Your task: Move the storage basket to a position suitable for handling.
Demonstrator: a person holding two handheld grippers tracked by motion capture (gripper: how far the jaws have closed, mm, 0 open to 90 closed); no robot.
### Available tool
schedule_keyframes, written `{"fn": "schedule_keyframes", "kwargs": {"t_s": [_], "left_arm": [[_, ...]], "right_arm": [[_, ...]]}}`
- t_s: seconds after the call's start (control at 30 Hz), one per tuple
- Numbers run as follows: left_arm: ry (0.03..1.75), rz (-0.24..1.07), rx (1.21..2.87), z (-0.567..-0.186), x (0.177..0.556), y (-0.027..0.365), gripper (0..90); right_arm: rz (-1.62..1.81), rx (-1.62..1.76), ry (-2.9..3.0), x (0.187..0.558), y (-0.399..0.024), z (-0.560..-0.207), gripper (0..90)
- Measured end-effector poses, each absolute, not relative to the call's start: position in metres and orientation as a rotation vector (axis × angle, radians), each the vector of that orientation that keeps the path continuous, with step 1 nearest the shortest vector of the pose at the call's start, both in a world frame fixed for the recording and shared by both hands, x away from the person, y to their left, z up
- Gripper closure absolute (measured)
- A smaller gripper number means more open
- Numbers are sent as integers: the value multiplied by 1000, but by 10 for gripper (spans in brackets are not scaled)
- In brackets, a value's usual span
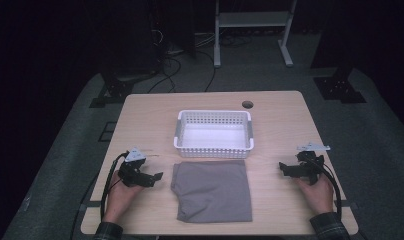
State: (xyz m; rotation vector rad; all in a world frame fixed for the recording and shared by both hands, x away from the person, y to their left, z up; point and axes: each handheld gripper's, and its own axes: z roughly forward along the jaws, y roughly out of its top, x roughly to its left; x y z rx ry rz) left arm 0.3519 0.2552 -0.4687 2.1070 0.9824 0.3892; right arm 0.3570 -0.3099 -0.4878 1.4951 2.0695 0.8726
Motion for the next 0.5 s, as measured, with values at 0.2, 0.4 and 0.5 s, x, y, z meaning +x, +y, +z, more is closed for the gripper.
{"fn": "schedule_keyframes", "kwargs": {"t_s": [0.2, 0.4, 0.5], "left_arm": [[995, 397, 2088, -457, 359, 250, 29], [1012, 396, 2081, -447, 367, 248, 30], [1010, 392, 2068, -441, 371, 248, 40]], "right_arm": [[873, 1495, 2070, 357, -310, -488, 0], [873, 1495, 2070, 357, -310, -488, 0], [873, 1495, 2070, 357, -310, -488, 0]]}}
